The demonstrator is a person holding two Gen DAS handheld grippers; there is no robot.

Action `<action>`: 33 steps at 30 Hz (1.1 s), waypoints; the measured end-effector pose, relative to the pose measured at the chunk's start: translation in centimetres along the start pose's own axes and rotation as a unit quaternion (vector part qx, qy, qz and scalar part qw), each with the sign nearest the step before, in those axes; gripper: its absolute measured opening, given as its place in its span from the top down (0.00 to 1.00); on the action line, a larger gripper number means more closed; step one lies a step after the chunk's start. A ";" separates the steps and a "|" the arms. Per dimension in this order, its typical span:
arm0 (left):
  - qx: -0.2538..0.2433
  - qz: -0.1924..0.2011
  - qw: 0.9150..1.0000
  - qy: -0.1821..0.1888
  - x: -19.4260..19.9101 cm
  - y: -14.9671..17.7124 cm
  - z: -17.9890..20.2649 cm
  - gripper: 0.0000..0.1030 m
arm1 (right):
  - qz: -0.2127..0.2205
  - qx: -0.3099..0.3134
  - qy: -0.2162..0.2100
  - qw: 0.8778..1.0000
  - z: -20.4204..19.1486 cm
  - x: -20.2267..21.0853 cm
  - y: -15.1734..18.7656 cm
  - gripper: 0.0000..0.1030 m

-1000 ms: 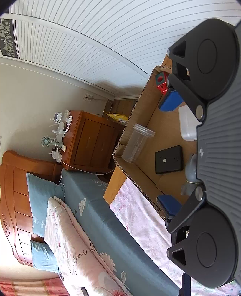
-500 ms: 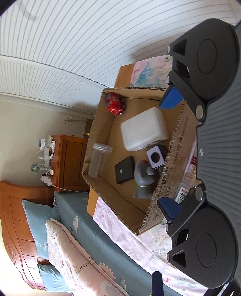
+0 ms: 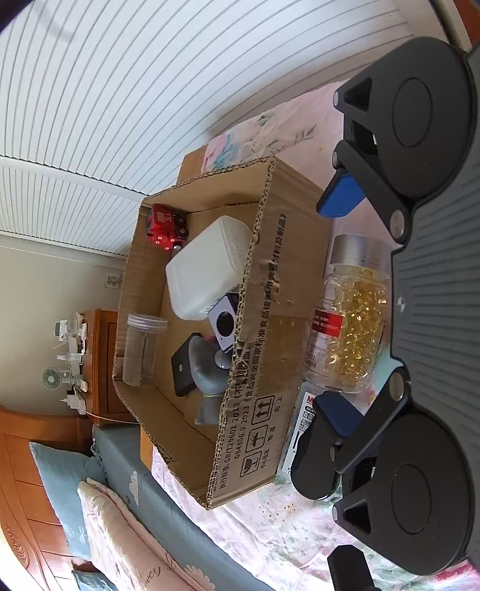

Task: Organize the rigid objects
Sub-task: 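Move the right tool to the capsule bottle while the left tool approaches the black oval case, then close the right tool on the capsule bottle while the left tool grips the black oval case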

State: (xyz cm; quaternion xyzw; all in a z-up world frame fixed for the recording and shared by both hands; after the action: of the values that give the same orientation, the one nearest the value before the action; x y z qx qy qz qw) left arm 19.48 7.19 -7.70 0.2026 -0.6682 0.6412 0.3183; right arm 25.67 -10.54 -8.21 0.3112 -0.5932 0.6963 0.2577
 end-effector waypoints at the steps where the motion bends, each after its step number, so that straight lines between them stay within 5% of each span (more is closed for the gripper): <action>1: 0.000 -0.003 1.000 0.000 -0.1 0.0 0.0 0.01 | -0.006 -0.006 -0.003 1.000 0.1 -0.3 0.2 0.00; 19: -0.016 -0.059 0.998 0.003 -4.7 -0.2 3.3 0.01 | -0.050 -0.069 -0.011 0.996 6.2 -1.8 4.3 0.00; 33: 0.063 -0.103 0.992 0.021 -8.0 0.3 4.8 0.02 | -0.028 -0.052 -0.044 0.997 6.7 -2.0 4.6 0.00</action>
State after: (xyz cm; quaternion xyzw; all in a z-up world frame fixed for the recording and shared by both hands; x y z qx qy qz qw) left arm 24.19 1.43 -13.29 0.2763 -0.5952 0.6498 0.3837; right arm 24.49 -17.88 -12.08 0.3439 -0.6302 0.6429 0.2668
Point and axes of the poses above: each gripper's, at about its wrist camera, not at the fingertips, and x roughly against the way its jaws point, z to its right, y to its underside, the point moved 9 cm from there along -x, roughly the way its jaws point, and after that the axes turned 2 degrees about -z, right-handed, at the moved point
